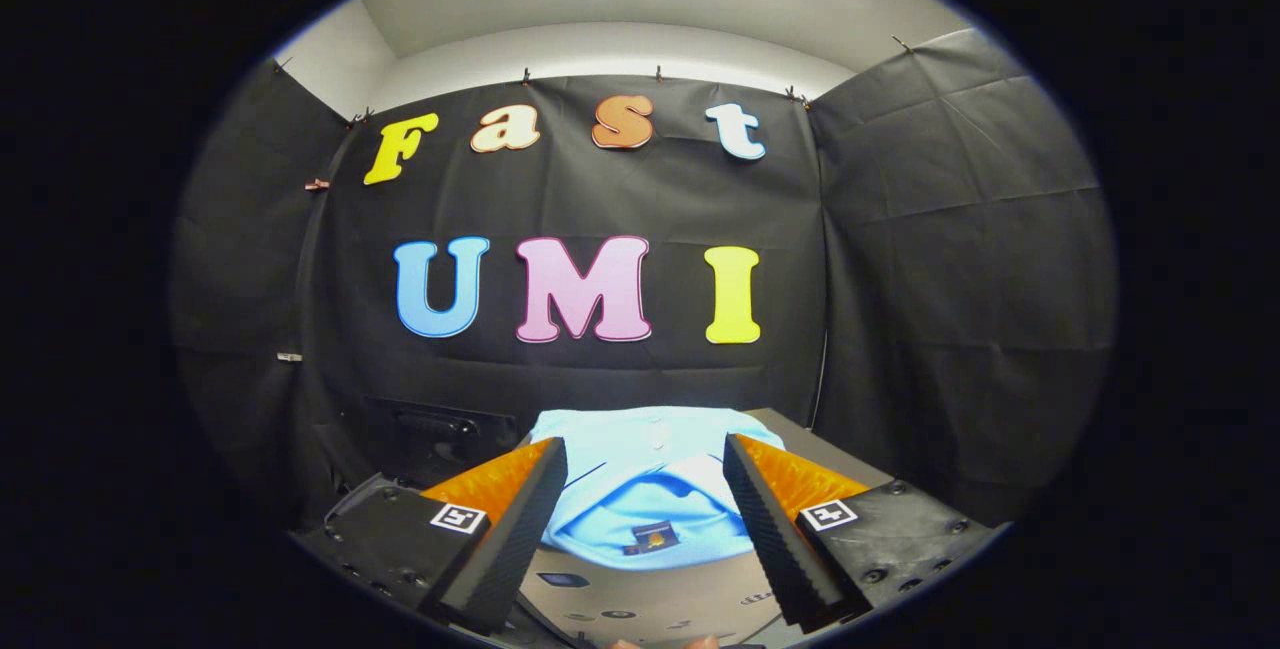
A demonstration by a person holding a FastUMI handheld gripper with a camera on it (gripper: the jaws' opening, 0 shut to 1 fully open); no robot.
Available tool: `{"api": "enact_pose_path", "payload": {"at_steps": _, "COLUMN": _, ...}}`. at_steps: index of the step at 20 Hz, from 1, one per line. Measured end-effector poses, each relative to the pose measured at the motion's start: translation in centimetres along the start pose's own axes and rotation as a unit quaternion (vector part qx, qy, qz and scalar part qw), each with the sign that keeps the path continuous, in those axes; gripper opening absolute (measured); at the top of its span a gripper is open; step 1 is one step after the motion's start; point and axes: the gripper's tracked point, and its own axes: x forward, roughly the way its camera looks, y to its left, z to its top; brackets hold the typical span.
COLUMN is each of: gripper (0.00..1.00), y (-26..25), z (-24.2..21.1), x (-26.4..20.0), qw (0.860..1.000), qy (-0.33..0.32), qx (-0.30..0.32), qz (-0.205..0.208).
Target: Put the clothes into the washing machine and then close the washing machine lid.
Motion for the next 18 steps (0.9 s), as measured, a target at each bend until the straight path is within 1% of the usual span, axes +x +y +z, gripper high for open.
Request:
{"api": "enact_pose_path", "payload": {"at_steps": 4, "gripper": 0.98, "y": 0.5, "z": 0.8, "x": 3.1, "qw": 1.000, "qy": 0.024, "qx": -0.010, "qz": 0.013}}
{"api": "enact_pose_path", "payload": {"at_steps": 8, "gripper": 0.98, "y": 1.1, "z": 0.3, "x": 6.9, "qw": 0.998, "qy": 0.065, "qx": 0.004, "qz": 0.021}}
{"api": "enact_pose_path", "payload": {"at_steps": 12, "gripper": 0.99, "y": 0.7, "z": -2.0, "x": 10.5, "qw": 0.993, "qy": 0.121, "qx": 0.003, "qz": 0.014}}
{"api": "enact_pose_path", "payload": {"at_steps": 14, "gripper": 0.98, "y": -0.4, "z": -3.7, "x": 12.4, "qw": 0.988, "qy": 0.152, "qx": -0.008, "qz": -0.001}}
{"api": "enact_pose_path", "payload": {"at_steps": 18, "gripper": 0.99, "y": -1.6, "z": -6.9, "x": 15.7, "qw": 0.978, "qy": 0.208, "qx": -0.008, "qz": -0.020}}
